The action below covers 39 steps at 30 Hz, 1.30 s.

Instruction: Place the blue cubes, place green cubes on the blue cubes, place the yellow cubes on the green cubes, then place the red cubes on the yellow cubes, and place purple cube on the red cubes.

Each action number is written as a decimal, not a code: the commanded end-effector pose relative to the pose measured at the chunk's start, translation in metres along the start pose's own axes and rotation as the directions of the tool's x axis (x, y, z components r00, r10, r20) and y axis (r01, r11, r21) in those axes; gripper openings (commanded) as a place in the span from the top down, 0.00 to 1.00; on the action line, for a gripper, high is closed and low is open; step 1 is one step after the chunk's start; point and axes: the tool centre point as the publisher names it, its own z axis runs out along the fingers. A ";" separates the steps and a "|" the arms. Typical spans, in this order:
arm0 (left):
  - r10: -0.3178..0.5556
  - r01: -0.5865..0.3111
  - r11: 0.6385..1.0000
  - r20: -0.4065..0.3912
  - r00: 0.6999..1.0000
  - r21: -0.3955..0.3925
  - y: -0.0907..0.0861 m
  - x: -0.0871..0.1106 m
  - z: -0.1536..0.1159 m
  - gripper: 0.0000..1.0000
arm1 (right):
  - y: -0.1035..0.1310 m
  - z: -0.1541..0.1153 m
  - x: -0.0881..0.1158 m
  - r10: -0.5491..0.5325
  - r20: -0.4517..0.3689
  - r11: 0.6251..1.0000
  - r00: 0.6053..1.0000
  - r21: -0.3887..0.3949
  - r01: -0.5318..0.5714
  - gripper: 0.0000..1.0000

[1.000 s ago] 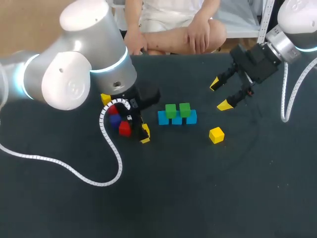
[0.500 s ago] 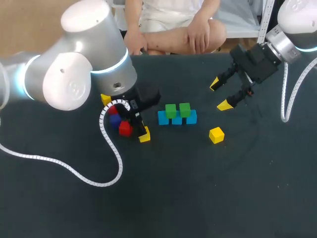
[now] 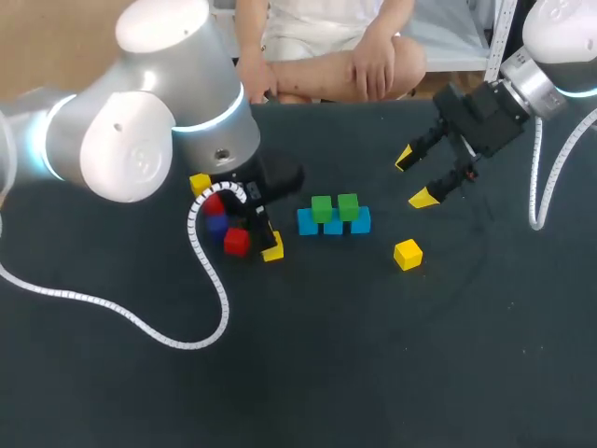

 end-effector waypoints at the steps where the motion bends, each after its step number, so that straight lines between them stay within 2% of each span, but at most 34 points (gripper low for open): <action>1: 0.009 -0.009 1.000 -0.013 1.000 -0.009 -0.001 -0.005 -0.009 1.00 | 0.001 0.000 0.000 0.000 0.000 1.000 1.000 0.003 0.000 0.00; 16: 0.075 -0.074 0.994 0.016 0.997 -0.076 0.010 -0.027 -0.040 1.00 | 0.001 0.000 0.000 0.000 0.000 1.000 1.000 0.003 0.000 0.00; 39: 0.175 -0.171 0.977 0.021 0.984 -0.125 0.035 -0.070 -0.063 1.00 | 0.001 0.000 0.000 0.000 0.000 1.000 1.000 0.003 0.000 0.00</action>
